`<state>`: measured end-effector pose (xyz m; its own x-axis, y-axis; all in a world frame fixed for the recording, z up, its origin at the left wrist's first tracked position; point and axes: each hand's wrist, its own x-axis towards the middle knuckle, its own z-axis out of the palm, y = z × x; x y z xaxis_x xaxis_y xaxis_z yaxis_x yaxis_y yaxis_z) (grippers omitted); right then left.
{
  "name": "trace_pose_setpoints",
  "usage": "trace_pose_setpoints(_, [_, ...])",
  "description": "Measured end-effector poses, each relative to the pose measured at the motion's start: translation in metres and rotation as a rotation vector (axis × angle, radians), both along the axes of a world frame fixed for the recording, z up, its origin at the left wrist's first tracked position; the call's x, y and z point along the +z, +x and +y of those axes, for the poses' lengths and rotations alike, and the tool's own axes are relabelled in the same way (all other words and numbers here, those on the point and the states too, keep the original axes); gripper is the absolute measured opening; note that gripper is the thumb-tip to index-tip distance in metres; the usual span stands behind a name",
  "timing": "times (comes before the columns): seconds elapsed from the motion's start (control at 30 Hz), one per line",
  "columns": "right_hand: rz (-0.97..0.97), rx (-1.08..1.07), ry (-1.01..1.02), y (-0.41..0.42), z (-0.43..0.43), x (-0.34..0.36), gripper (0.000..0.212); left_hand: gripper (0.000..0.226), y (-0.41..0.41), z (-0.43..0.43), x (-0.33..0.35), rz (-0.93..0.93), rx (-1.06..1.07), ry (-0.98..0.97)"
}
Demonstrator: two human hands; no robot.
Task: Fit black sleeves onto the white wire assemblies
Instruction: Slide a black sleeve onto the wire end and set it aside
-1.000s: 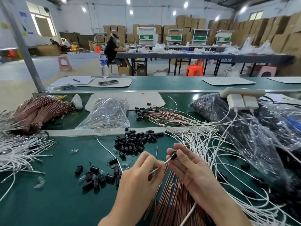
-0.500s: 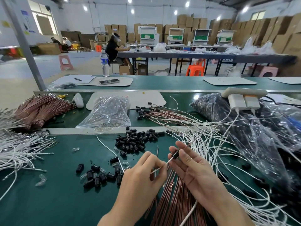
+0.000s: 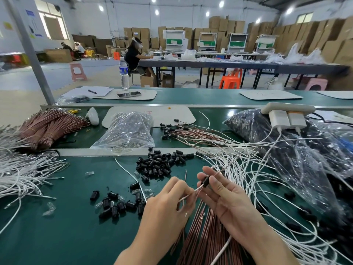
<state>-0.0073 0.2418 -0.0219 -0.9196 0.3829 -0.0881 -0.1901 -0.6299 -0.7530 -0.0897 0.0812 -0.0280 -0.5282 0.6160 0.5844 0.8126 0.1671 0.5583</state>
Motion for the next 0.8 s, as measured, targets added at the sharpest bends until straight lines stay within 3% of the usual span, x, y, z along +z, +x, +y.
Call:
trace_pose_setpoints(0.1, [-0.014, -0.034, 0.029, -0.0011, -0.0001, 0.0008, 0.026, 0.025, -0.0042, -0.0020, -0.0047, -0.032, 0.026, -0.040])
trace_pose_setpoints(0.23, [-0.008, -0.029, 0.030, -0.0012, 0.0000, 0.0022, 0.026, 0.011, -0.0055, -0.0033, -0.0040, -0.044, -0.017, -0.042])
trace_pose_setpoints(0.8, [0.024, -0.008, 0.019, -0.0010, -0.0016, -0.0005, 0.030, 0.025, -0.0044, -0.0045, -0.0030, -0.043, -0.051, -0.037])
